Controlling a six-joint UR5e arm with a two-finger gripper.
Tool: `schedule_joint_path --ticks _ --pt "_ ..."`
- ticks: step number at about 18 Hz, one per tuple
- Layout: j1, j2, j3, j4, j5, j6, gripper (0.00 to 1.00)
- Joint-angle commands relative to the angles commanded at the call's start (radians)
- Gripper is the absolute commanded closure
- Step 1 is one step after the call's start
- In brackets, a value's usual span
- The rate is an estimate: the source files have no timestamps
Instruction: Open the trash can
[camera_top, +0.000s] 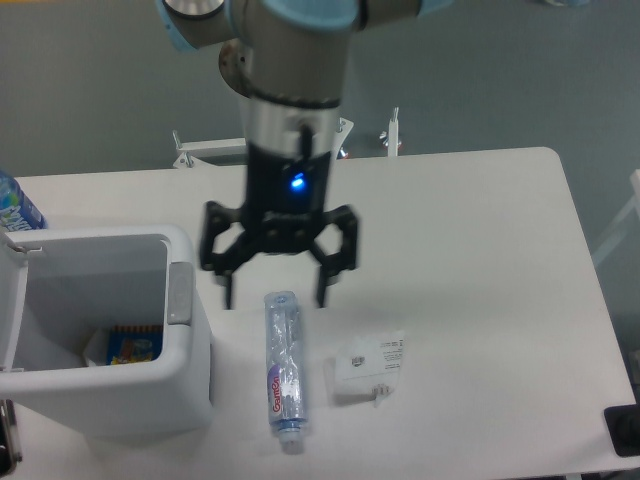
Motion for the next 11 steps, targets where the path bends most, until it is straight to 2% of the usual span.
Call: schedule_joint_path --ticks 4,11 --pt "0.087 0.023 0.000 -0.003 0.026 0.161 0.00" --pt "0.172 0.025 -0.031 -0.014 0.081 0.443 0.00"
